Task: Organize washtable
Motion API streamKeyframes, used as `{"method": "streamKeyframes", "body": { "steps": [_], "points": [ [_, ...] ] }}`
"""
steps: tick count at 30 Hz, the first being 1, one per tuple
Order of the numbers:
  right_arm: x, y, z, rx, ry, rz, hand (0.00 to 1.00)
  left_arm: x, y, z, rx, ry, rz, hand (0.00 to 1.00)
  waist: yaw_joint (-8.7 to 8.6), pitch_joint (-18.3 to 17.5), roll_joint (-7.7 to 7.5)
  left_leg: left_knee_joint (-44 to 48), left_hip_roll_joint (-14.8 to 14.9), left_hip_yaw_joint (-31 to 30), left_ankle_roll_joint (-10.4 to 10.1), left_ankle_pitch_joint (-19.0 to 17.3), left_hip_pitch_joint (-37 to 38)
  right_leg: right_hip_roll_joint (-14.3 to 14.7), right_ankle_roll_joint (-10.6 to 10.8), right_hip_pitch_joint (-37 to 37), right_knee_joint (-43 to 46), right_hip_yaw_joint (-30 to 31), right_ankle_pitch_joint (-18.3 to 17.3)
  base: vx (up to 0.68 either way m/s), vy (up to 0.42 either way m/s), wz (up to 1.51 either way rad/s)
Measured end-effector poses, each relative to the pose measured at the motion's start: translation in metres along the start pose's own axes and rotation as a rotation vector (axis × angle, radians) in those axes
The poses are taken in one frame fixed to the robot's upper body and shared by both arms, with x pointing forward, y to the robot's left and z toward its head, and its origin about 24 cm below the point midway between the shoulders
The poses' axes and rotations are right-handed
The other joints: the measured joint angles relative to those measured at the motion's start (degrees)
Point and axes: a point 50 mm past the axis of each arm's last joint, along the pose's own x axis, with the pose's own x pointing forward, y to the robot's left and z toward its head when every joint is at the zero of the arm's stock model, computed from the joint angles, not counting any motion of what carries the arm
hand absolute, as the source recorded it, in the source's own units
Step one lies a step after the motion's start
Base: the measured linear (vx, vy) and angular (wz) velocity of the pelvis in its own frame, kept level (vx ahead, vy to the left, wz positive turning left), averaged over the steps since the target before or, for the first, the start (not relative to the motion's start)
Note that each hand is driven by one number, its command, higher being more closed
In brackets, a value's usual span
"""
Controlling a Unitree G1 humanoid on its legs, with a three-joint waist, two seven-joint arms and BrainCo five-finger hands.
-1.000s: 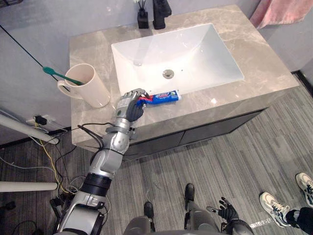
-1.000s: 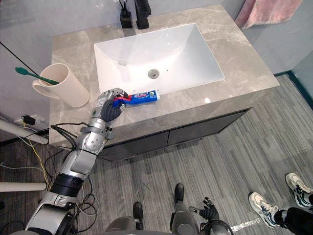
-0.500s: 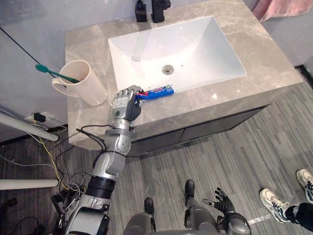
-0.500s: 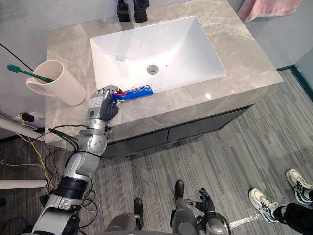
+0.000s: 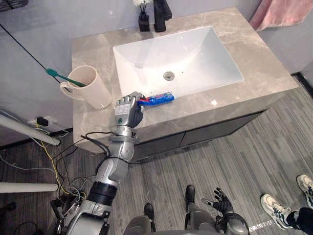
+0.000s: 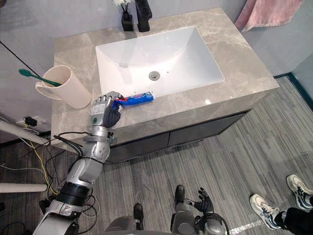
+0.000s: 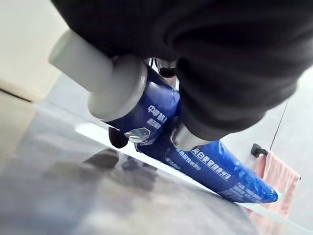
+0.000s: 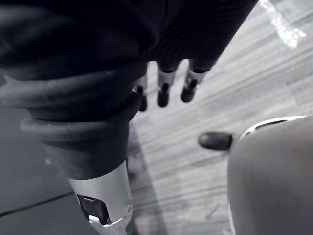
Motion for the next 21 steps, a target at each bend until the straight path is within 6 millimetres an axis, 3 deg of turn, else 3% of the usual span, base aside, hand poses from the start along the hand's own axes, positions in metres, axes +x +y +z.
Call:
{"method": "streamKeyframes", "body": {
  "steps": [5,11,16,21],
  "points": [
    [0.000,0.000,-0.002,0.010,0.011,-0.002,0.00,-0.004,-0.003,0.008,-0.031,-0.032,-0.015,1.00,0.04,-0.62,0.27,0.53,-0.12,0.17,0.02,-0.01,0.04,-0.15,-0.10,0.18,0.00,0.16,0.18,-0.05,-0.004,-0.02],
    [-0.001,-0.004,-0.006,0.008,0.030,-0.009,0.00,-0.001,0.009,0.019,-0.080,-0.071,0.044,1.00,-0.07,-2.50,1.73,0.69,0.16,0.16,0.01,-0.01,1.17,0.12,-0.25,1.37,-0.04,0.23,0.33,-0.04,-0.018,-0.02],
    [-0.001,-0.003,-0.007,0.006,0.032,-0.001,0.00,-0.001,0.011,0.019,-0.084,-0.074,0.069,1.00,-0.05,-2.84,1.61,0.69,0.52,0.60,0.00,0.00,1.98,0.02,-0.12,1.85,-0.22,0.85,0.52,-0.04,-0.009,-0.06],
    [-0.009,0.016,0.001,0.003,-0.024,0.187,0.00,0.004,0.021,0.028,-0.095,-0.114,0.112,1.00,0.14,-3.49,1.15,0.73,0.19,1.04,0.02,0.01,1.34,-0.03,0.00,0.95,-0.04,1.76,0.81,-0.01,0.008,-0.05]
  ]
}}
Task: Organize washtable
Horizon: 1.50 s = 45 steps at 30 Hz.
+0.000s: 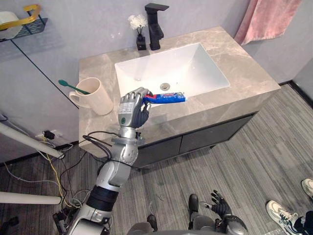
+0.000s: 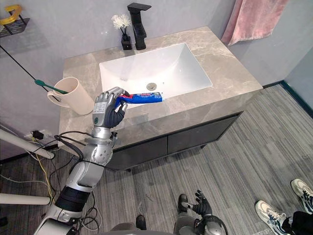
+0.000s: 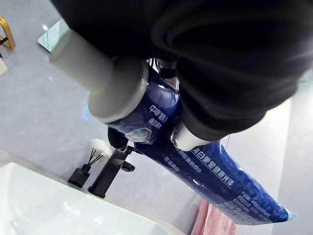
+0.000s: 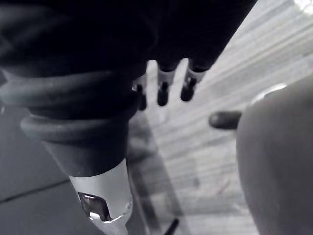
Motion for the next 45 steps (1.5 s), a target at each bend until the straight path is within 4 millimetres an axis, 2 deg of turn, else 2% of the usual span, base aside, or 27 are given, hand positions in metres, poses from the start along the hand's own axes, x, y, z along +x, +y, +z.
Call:
{"method": "streamKeyframes", "body": {
  "steps": [3,6,7,9,12,16,19,23,31,36,40,45],
  "points": [
    [-0.013,0.018,0.035,0.054,-0.192,0.164,0.00,0.006,0.007,0.005,-0.004,-0.028,0.032,1.00,-0.06,-0.53,-0.38,0.09,-0.30,0.03,0.03,0.01,-0.36,0.04,0.00,-0.31,0.02,-0.09,0.07,0.00,0.000,0.00],
    [-0.034,0.037,0.093,0.282,-0.491,0.344,0.00,0.009,0.018,0.005,0.002,-0.033,0.075,1.00,-0.10,-1.11,-0.98,0.18,-0.35,0.06,0.03,0.01,-0.38,0.07,-0.06,-0.30,0.02,-0.11,0.15,0.00,0.000,0.00],
    [-0.038,0.038,0.103,0.313,-0.540,0.373,0.00,0.009,0.018,0.005,0.003,-0.032,0.077,1.00,-0.10,-1.33,-1.09,0.22,-0.35,0.04,0.04,0.01,-0.38,0.07,-0.06,-0.28,0.02,-0.13,0.15,0.00,0.000,0.00],
    [-0.056,0.043,0.137,0.390,-0.712,0.470,0.00,0.009,0.018,0.005,0.004,-0.032,0.065,1.00,0.09,-1.80,-1.49,0.39,-0.35,-0.18,0.05,0.01,-0.37,0.08,-0.08,-0.08,0.02,-0.19,0.17,-0.03,-0.002,0.04],
    [-0.073,0.045,0.161,0.491,-0.840,0.554,0.00,0.009,0.018,0.004,0.004,-0.032,0.056,1.00,0.44,-2.00,-1.82,0.71,-0.35,-0.19,0.05,0.00,-0.38,0.08,-0.23,0.03,0.01,-0.30,0.29,-0.04,-0.002,0.01],
    [-0.085,0.046,0.174,0.590,-0.917,0.595,0.00,0.009,0.018,0.005,0.003,-0.032,0.055,1.00,0.45,-2.02,-1.80,1.08,-0.34,-0.19,0.05,0.01,-0.42,0.09,-0.32,0.14,0.01,-0.31,0.48,-0.03,-0.002,-0.01],
    [-0.102,0.044,0.195,0.642,-1.037,0.634,0.00,0.009,0.017,0.005,-0.002,-0.031,0.055,1.00,0.33,-2.07,-1.80,1.45,-0.35,-0.17,0.06,0.01,-0.40,0.08,-0.43,0.32,0.00,-0.30,0.71,-0.04,0.001,-0.01],
    [-0.115,0.041,0.218,0.691,-1.179,0.637,0.00,0.008,0.014,0.009,-0.037,-0.033,0.047,1.00,0.35,-2.96,-1.72,1.82,-0.34,-0.33,0.06,0.02,-0.37,0.08,-0.50,0.57,0.00,-0.46,0.84,-0.04,0.004,0.01],
    [-0.116,0.032,0.243,0.912,-1.302,0.545,0.00,0.007,0.003,0.026,-0.158,-0.067,0.029,1.00,1.27,-5.09,-1.27,2.15,-0.42,-1.24,0.08,0.17,-0.26,-0.12,-0.50,1.29,-0.18,-1.48,0.84,-0.03,0.009,0.06],
    [-0.104,0.030,0.253,1.054,-1.296,0.520,0.00,0.004,-0.004,0.040,-0.227,-0.097,0.014,1.00,1.62,-5.12,-1.24,2.12,-0.40,-2.41,-0.10,0.52,0.02,-0.17,-0.52,2.13,-0.18,-2.65,0.82,-0.03,0.002,0.11],
    [-0.102,0.031,0.259,1.098,-1.312,0.511,0.00,0.005,-0.003,0.048,-0.278,-0.110,0.031,1.00,2.70,-5.17,-1.18,2.03,-0.47,-3.04,-0.14,0.72,-0.01,-0.32,-0.56,2.41,-0.20,-3.30,0.79,-0.03,0.009,0.10],
    [-0.095,0.037,0.272,1.118,-1.305,0.527,0.00,0.003,-0.006,0.057,-0.328,-0.136,0.014,1.00,2.91,-5.34,-1.26,1.16,-0.95,-3.98,-0.01,1.77,-0.05,-0.91,-0.56,2.56,-0.21,-4.40,0.77,-0.03,0.011,0.12]
  ]
}}
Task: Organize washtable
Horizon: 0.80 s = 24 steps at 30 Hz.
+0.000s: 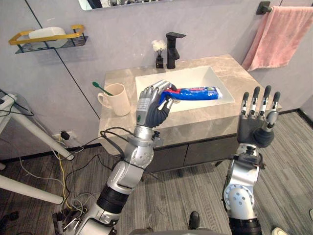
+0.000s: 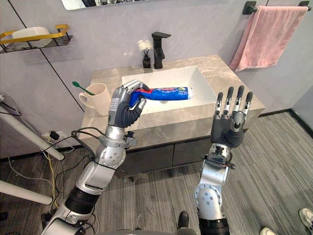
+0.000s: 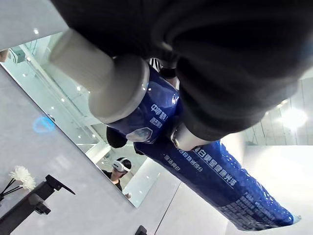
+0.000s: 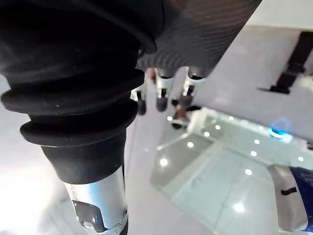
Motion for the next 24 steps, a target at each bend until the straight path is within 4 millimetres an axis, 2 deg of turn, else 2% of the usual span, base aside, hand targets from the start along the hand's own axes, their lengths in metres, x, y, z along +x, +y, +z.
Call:
{"method": "streamKeyframes", "body": {
  "steps": [9,15,24],
  "points": [
    [0.004,-0.019,-0.028,-0.008,0.101,-0.097,0.00,-0.002,-0.007,0.007,-0.042,-0.023,-0.028,1.00,0.31,-0.87,-0.62,-0.05,-0.18,-0.55,0.04,0.16,-0.32,-0.18,0.01,-0.01,0.00,-0.46,0.00,-0.01,0.004,0.02],
    [0.007,-0.015,-0.052,0.005,0.202,-0.093,0.00,-0.004,-0.012,0.011,-0.077,-0.030,-0.050,1.00,1.54,-1.01,-0.83,-0.07,-0.17,-0.79,0.01,0.18,-0.51,-0.18,0.01,-0.08,-0.01,-0.67,-0.01,0.00,0.000,0.00],
    [0.005,-0.014,-0.067,0.012,0.293,-0.081,0.00,-0.005,-0.014,0.006,-0.067,-0.007,-0.055,1.00,1.76,-2.03,-2.47,-0.11,-0.25,-0.90,0.03,0.21,-1.02,-0.27,0.03,-0.57,0.00,-0.78,-0.01,0.00,0.000,0.00]
  ]
}}
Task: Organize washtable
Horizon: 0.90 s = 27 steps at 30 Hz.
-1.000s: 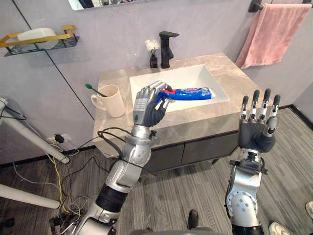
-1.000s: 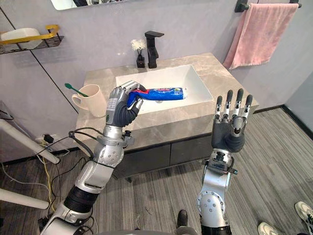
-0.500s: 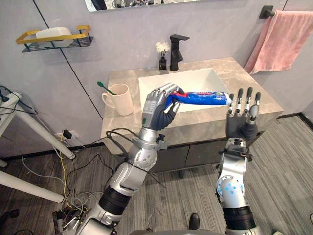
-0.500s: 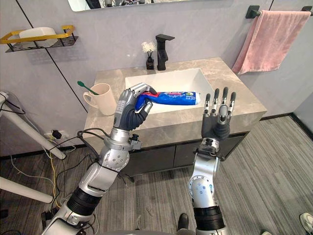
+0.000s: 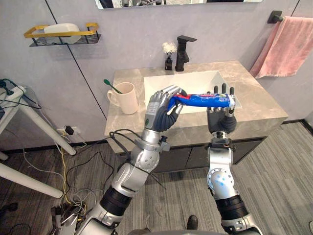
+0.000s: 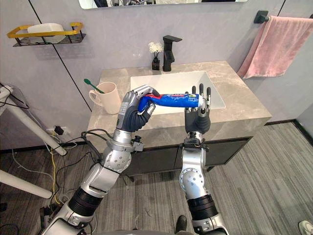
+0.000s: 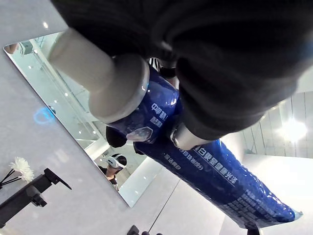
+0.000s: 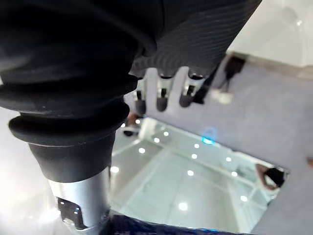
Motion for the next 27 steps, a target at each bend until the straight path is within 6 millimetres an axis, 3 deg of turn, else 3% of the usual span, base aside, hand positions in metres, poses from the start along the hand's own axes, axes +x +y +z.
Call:
{"method": "streamKeyframes", "body": {
  "steps": [8,18,27],
  "points": [
    [-0.006,0.002,-0.007,-0.075,0.170,0.166,0.00,0.000,0.006,-0.008,0.033,0.021,0.012,1.00,-0.04,-0.09,-0.70,0.03,0.02,0.17,0.00,0.00,-0.52,0.03,0.00,-0.61,0.01,0.18,0.01,0.00,0.000,0.00],
    [-0.010,0.000,0.011,-0.191,0.149,0.217,0.00,0.003,0.026,-0.026,0.119,0.072,0.055,1.00,-0.26,-0.09,-1.18,-0.01,-0.01,0.65,0.00,0.00,-0.47,0.03,0.06,-0.84,0.21,0.57,0.07,0.00,0.002,-0.01],
    [-0.009,0.000,0.012,-0.296,0.153,0.237,0.00,0.011,0.032,-0.021,0.118,0.039,0.085,1.00,-0.31,-0.08,-1.20,0.01,-0.01,0.74,0.00,-0.01,-0.36,0.05,0.05,-0.79,0.19,0.67,0.08,0.00,0.000,0.00]
  ]
}}
